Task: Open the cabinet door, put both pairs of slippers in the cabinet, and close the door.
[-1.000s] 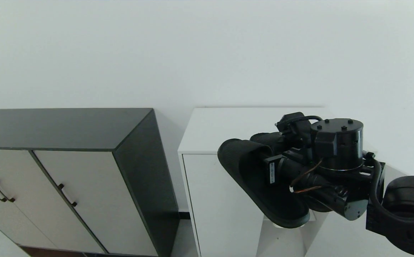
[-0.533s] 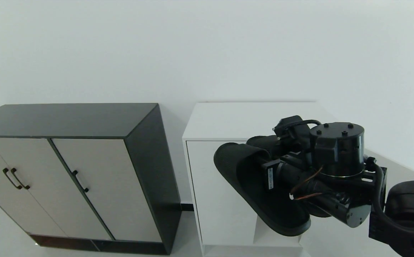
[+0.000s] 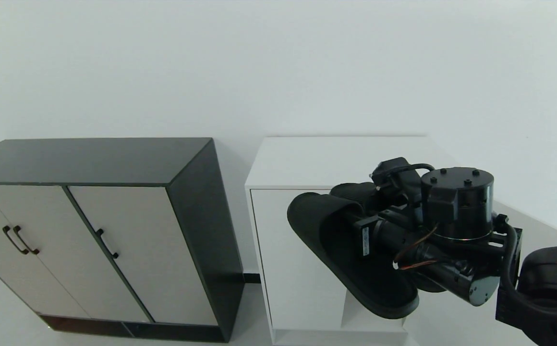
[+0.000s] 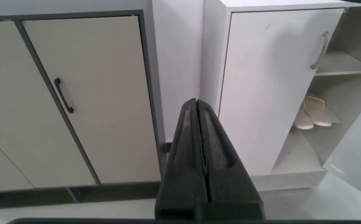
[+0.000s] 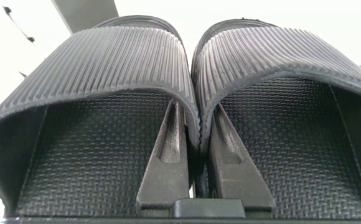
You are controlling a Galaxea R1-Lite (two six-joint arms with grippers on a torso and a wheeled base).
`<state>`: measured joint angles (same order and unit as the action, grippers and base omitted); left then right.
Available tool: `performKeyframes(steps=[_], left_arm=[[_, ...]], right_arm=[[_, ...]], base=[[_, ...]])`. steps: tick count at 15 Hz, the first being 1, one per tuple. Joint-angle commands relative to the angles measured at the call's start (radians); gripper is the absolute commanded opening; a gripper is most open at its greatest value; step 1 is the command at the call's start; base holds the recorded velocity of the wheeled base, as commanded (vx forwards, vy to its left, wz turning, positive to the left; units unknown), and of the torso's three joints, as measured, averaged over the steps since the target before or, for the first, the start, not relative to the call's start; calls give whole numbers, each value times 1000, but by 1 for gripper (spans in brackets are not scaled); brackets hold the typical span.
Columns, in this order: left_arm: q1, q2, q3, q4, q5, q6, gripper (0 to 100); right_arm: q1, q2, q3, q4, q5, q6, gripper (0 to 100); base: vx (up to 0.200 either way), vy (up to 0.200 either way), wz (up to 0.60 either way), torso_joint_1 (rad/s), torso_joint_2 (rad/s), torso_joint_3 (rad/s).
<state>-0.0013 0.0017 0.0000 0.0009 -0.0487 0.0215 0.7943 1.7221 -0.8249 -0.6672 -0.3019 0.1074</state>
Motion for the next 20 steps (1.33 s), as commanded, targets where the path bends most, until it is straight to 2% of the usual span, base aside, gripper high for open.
performKeyframes(steps=[1, 12, 20], left_arm=[[0, 0, 0, -1, 0, 0, 0], [0, 0, 0, -1, 0, 0, 0], [0, 0, 0, -1, 0, 0, 0]], right_arm=[[0, 4, 7, -3, 0, -3, 0], [2, 2, 20, -8, 0, -15, 0], [-3, 10, 44, -95, -2, -45, 0]], base=[[0, -200, 0, -2, 7, -2], [0, -200, 0, 4, 2, 3], [0, 0, 0, 0, 0, 0]])
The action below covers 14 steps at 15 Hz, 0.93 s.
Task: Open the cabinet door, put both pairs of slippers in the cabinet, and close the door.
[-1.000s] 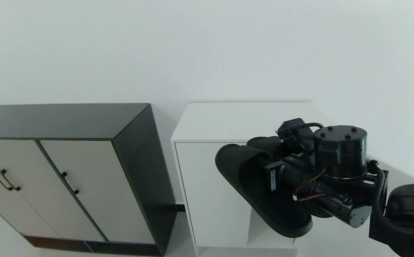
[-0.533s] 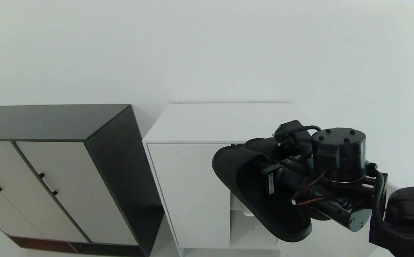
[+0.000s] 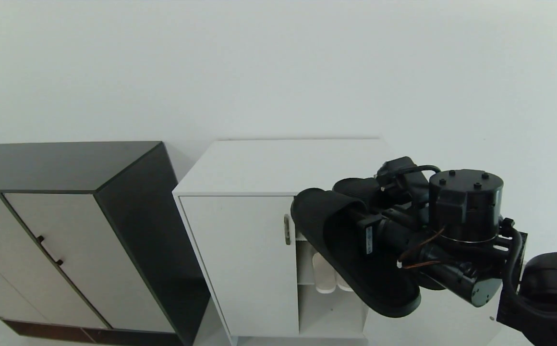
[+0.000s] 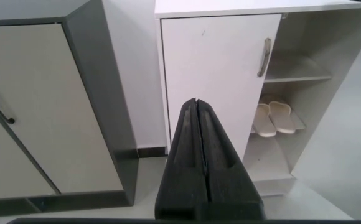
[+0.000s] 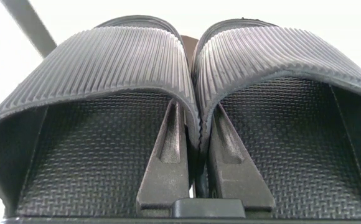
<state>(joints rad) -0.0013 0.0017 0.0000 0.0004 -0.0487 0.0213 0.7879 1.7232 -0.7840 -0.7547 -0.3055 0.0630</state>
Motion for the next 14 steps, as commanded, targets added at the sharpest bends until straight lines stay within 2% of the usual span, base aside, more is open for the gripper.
performKeyframes(steps=[1, 7, 14], left_arm=[[0, 0, 0, 0, 0, 0, 0], [0, 0, 0, 0, 0, 0, 0], [0, 0, 0, 0, 1, 0, 0]], right_arm=[[4, 10, 9, -23, 2, -2, 0], [-1, 12, 17, -26, 3, -2, 0], [1, 9, 25, -35, 3, -2, 0]], base=[[0, 0, 0, 0, 0, 0], [0, 0, 0, -8, 14, 10], [0, 0, 0, -184, 462, 277]])
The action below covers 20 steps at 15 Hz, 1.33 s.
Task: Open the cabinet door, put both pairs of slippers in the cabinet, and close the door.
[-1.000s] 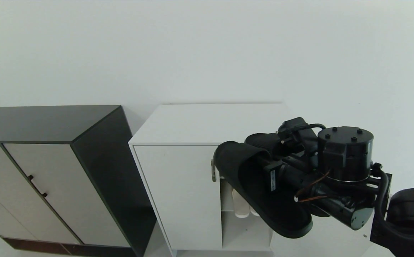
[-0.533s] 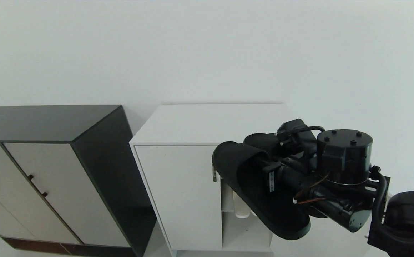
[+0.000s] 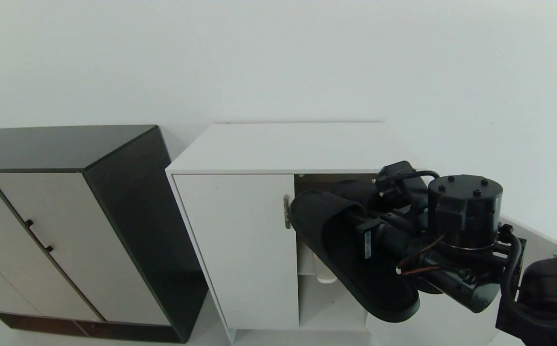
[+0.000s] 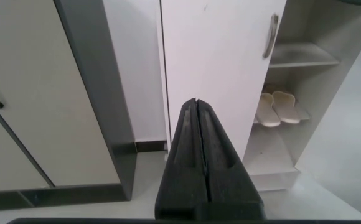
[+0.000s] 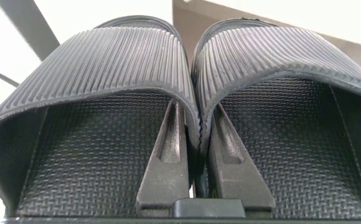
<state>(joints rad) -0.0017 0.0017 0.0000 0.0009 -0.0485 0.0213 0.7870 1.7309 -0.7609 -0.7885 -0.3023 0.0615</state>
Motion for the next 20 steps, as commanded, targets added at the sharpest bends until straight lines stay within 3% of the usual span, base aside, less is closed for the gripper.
performKeyframes(steps=[1, 12, 20], left_arm=[[0, 0, 0, 1, -1, 0, 0], [0, 0, 0, -1, 1, 0, 0], [0, 0, 0, 1, -1, -1, 0]], right_arm=[[3, 1, 3, -5, 0, -3, 0], [3, 15, 17, -8, 0, -6, 0], [3, 45, 18, -26, 0, -6, 0]], base=[[0, 0, 0, -203, 510, 310], [0, 0, 0, -160, 486, 321], [0, 0, 0, -62, 430, 360]])
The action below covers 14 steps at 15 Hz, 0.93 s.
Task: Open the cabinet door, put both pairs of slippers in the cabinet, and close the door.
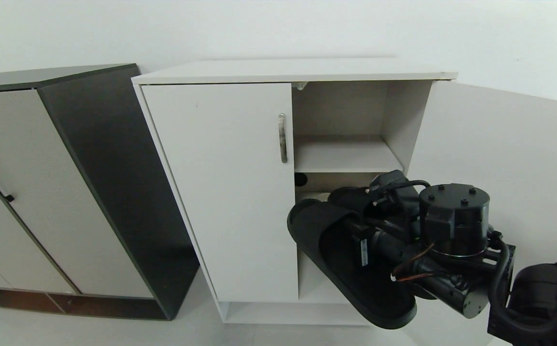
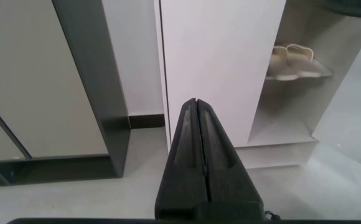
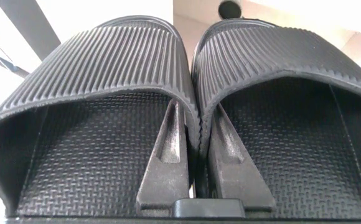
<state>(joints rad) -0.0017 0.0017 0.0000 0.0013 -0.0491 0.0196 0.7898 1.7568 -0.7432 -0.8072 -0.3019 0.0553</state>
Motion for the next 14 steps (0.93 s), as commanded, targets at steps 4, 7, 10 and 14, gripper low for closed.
performKeyframes(steps=[4, 7, 10, 14], left_arm=[[0, 0, 0, 0, 0, 0, 0], [0, 0, 0, 0, 0, 0, 0], [0, 0, 0, -1, 2, 0, 0], [0, 0, 0, -1, 2, 0, 0]], right_arm=[[0, 35, 24, -79, -2, -23, 0], [-1, 44, 31, -82, 0, -34, 0], [-1, 50, 38, -82, -2, -37, 0], [14, 58, -30, -64, -59, -43, 0]], base=[[0, 0, 0, 1, 85, 80], [0, 0, -200, 1, 2, 6], [0, 0, 0, 0, 0, 0], [0, 0, 0, 0, 0, 0]])
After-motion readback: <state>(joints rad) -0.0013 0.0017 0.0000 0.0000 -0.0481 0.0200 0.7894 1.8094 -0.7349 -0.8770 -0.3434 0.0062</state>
